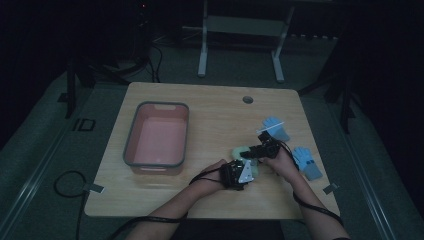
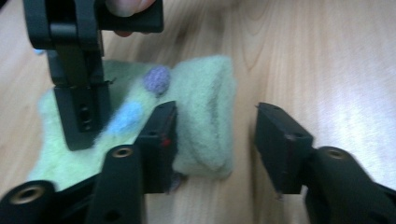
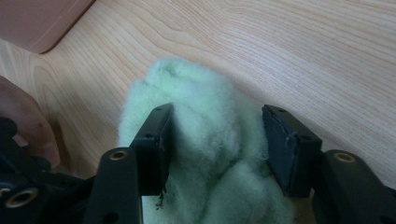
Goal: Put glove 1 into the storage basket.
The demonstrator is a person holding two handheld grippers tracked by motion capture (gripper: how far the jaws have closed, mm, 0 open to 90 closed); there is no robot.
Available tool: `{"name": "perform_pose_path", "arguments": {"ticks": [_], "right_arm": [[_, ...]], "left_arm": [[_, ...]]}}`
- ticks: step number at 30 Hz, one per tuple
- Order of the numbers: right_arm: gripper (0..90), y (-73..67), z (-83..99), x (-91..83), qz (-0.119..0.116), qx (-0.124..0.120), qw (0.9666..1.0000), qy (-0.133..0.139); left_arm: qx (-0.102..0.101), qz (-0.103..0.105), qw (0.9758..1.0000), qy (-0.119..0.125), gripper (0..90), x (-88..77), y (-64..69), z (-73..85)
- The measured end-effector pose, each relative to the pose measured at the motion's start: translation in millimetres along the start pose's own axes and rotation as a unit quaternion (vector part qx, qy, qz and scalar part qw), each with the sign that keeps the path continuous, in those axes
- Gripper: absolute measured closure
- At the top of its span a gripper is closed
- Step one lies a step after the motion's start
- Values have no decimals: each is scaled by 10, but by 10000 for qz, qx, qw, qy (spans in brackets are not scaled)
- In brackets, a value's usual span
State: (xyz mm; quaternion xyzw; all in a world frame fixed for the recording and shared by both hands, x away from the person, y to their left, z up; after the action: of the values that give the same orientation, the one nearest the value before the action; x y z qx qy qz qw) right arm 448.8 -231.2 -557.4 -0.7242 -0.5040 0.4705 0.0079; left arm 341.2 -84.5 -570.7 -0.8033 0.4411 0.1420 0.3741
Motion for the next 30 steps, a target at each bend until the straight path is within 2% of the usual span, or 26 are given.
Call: {"name": "perform_pose_path", "arguments": {"ticks": [1,2,4,5,8,11,15,17,25,29,30], "right_arm": [[510,-5,-3,0,0,25,10000,-25],[536,-11,-7,0,4,13,10000,-31],[566,-25,-11,-1,16,-11,10000,-52],[629,-53,-25,-9,67,-50,9999,-94],[684,-100,-41,-30,159,-145,9997,-137],[709,-130,-59,-65,205,-181,9996,-89],[715,-189,-97,-115,206,-248,9995,17],[716,-241,-136,-152,204,-326,9992,83],[716,-428,-339,-270,172,-512,9982,246],[715,-472,-412,-291,132,-534,9980,320],[715,-518,-477,-294,111,-592,9975,370]], "left_arm": [[74,-163,9998,-68,570,10,1,-1],[131,-234,9996,-115,626,14,-5,-4],[125,-209,9996,-131,667,16,-14,-7],[31,-165,9998,-132,702,9,-44,-12],[-108,-76,9998,-169,758,-14,-94,-20],[-162,-11,9995,-255,774,-57,-142,-44],[-158,7,9996,-243,782,-123,-201,-82],[-43,-5,9996,-263,785,-192,-257,-125],[156,-84,9994,-300,785,-413,-433,-236],[149,-130,9993,-322,784,-498,-512,-253],[185,-149,9992,-328,784,-564,-562,-261]]}}
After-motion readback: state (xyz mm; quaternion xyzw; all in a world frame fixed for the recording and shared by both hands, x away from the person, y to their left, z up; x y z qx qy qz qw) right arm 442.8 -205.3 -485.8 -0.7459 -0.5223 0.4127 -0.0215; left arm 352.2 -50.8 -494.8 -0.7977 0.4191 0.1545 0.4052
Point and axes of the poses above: each handheld gripper's, and its own axes: x roughly forward along the jaws, z roughly out of its underside, y roughly to its right, the point moved 2 cm from there along x, roughly forward along the jaws, and after that the axes turned 11 degrees about -z, right-handed, at the moved point
